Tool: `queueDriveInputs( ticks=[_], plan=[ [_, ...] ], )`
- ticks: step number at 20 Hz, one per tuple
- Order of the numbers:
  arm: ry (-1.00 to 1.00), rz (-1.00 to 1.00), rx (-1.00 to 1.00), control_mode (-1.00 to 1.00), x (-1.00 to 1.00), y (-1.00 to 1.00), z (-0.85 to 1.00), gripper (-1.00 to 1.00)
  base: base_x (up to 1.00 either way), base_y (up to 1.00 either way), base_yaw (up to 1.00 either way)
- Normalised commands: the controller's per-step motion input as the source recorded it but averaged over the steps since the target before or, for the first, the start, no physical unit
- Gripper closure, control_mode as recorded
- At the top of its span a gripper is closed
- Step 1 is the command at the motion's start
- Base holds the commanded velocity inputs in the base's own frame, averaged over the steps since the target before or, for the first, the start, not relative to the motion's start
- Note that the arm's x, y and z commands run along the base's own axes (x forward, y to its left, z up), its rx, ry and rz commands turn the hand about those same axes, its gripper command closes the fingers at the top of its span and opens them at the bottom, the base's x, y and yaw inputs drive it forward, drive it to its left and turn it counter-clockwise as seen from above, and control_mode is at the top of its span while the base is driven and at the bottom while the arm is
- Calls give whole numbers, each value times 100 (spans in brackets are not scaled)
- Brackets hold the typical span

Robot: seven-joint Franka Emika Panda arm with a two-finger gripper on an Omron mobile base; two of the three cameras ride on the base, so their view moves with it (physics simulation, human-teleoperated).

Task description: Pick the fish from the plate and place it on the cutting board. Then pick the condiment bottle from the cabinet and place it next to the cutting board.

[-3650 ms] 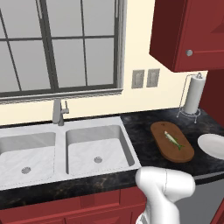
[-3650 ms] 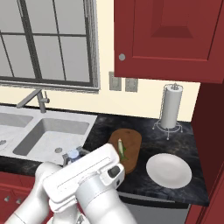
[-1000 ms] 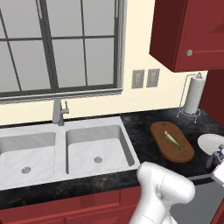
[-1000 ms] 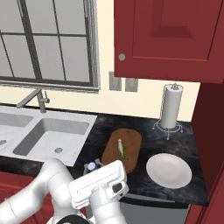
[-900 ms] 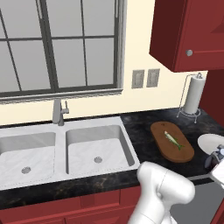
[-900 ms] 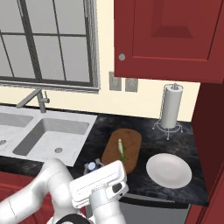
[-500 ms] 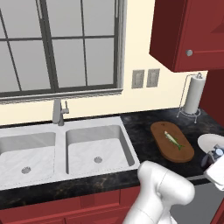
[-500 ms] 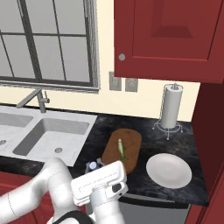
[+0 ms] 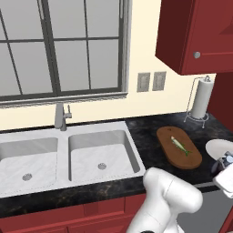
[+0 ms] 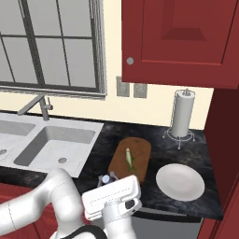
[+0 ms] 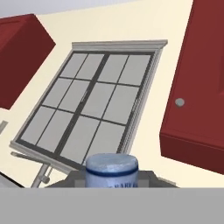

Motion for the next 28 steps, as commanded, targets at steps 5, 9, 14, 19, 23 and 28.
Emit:
queueDriveInputs(
  ticks=[5,9,14,19,23,28],
  plan=[
    [0,0,-2,-100,9,-18,0,100,0,0,0],
    [-2,0,-2,-100,17,-4,-1,100,0,0,0],
    [-4,0,-2,-100,12,-2,-6,100,0,0,0],
    [-4,0,-3,-100,8,-4,-9,100,0,0,0],
    [-5,0,-3,-100,8,-7,-13,100,0,0,0],
    [-6,0,-3,-100,12,-10,-13,100,0,0,0]
  ],
)
